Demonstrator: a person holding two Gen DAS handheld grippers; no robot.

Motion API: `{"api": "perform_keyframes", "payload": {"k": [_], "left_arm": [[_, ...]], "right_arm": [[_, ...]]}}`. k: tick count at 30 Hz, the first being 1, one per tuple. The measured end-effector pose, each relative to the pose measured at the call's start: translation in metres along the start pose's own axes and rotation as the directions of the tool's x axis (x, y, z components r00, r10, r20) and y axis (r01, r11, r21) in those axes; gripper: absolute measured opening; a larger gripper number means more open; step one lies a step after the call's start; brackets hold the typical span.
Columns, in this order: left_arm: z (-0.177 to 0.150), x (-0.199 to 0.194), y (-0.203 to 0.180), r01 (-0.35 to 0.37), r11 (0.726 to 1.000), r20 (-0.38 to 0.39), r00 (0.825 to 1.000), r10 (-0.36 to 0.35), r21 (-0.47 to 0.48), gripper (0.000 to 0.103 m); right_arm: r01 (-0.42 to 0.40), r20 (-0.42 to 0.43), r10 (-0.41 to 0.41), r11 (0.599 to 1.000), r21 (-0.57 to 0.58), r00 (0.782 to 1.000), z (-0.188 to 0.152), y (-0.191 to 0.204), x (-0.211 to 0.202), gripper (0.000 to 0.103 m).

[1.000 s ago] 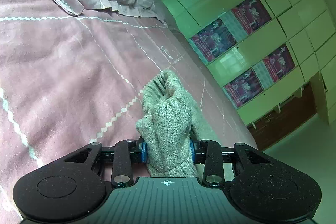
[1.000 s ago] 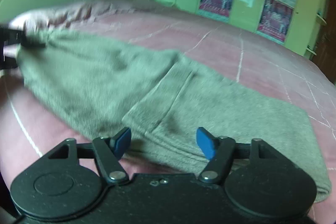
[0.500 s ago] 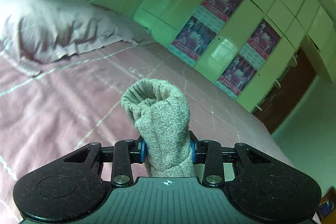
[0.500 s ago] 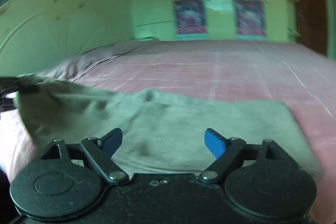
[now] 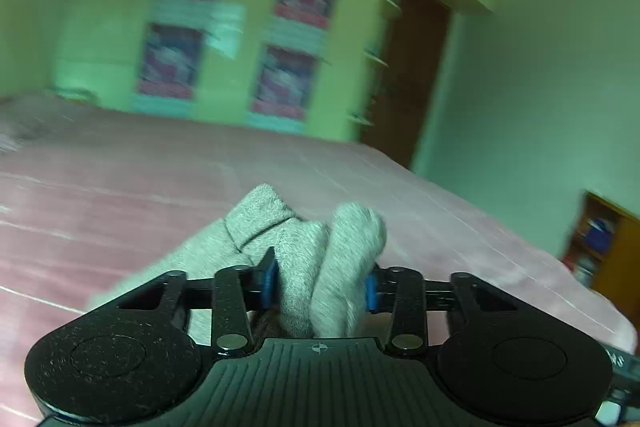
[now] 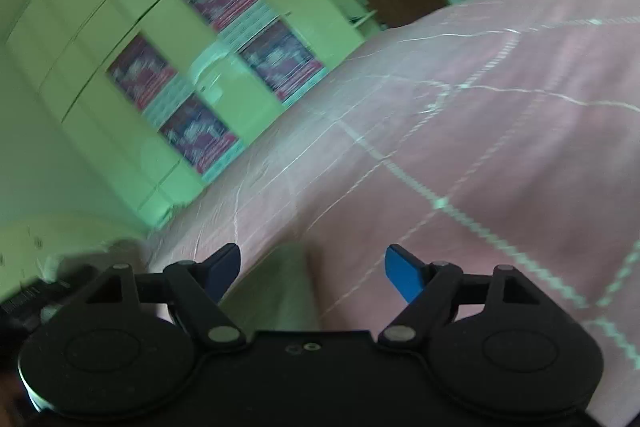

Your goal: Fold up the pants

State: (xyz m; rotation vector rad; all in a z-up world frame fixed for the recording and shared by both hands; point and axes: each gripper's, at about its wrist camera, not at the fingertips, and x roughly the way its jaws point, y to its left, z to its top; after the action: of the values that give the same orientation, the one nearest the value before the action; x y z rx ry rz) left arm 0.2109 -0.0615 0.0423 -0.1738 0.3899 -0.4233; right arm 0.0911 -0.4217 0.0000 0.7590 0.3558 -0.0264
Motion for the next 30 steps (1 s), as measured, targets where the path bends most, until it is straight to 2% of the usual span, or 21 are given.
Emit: {"api": "perform_keyframes", "payload": {"k": [1,2,5,7,11,13,15,18,20,22,26,28,30], "left_arm": [[-0.012,0.017,-0.016,0.053,0.998,-0.050,0.997,-0.054,-0.015,0.078],[-0.026,0.028,-0.030,0.071,0.997,-0.085,0.994,-0.073,-0.023,0.088],[-0.049,0.029,-0.039,-0.016,0.999,-0.146,0.989,0.010,-0.042,0.088],[-0.053,0.016,-0.029,-0.054,0.996,-0.145,0.989,0.043,-0.076,0.088],[-0.051,-0.017,-0.009,-0.126,0.989,-0.129,0.985,0.116,-0.070,0.088],[-0.052,-0.037,0.002,-0.171,0.984,-0.108,0.980,0.165,-0.051,0.088],[-0.053,-0.056,0.019,-0.214,0.976,-0.120,0.971,0.209,-0.037,0.088],[-0.065,-0.096,0.048,-0.275,0.961,-0.121,0.956,0.269,-0.036,0.088],[-0.075,-0.122,0.064,-0.309,0.951,-0.115,0.945,0.305,-0.023,0.088],[-0.083,-0.143,0.080,-0.324,0.946,-0.120,0.940,0.320,-0.021,0.088],[-0.102,-0.167,0.092,-0.313,0.950,-0.145,0.940,0.308,-0.012,0.088],[-0.109,-0.162,0.089,-0.306,0.952,-0.160,0.939,0.305,0.021,0.088],[-0.114,-0.157,0.086,-0.287,0.957,-0.177,0.941,0.289,0.033,0.088]], "right_arm": [[0.012,0.012,-0.013,0.999,0.036,1.000,0.004,-0.012,-0.002,0.074],[0.017,0.017,-0.018,0.998,0.066,1.000,0.008,-0.021,-0.004,0.074],[0.020,0.018,-0.023,0.992,0.124,1.000,0.014,-0.038,-0.002,0.073],[0.001,0.014,-0.003,0.990,0.140,1.000,0.013,-0.039,0.004,0.073],[-0.084,-0.072,0.093,0.988,0.129,0.993,-0.003,-0.025,0.025,0.065],[-0.130,-0.126,0.146,0.983,0.128,0.981,-0.011,-0.012,0.033,0.064],[-0.177,-0.202,0.196,0.978,0.109,0.960,-0.018,0.004,0.040,0.064],[-0.211,-0.262,0.229,0.973,0.093,0.938,-0.026,0.028,0.048,0.065],[-0.196,-0.313,0.219,0.975,0.101,0.924,-0.030,0.038,0.061,0.066],[-0.141,-0.377,0.183,0.980,0.137,0.908,-0.035,0.044,0.077,0.064],[-0.072,-0.392,0.191,0.952,0.298,0.900,-0.046,0.042,0.092,0.068],[-0.078,-0.388,0.198,0.950,0.304,0.900,-0.050,0.050,0.094,0.066],[-0.101,-0.355,0.203,0.953,0.287,0.913,-0.053,0.059,0.091,0.066]]}}
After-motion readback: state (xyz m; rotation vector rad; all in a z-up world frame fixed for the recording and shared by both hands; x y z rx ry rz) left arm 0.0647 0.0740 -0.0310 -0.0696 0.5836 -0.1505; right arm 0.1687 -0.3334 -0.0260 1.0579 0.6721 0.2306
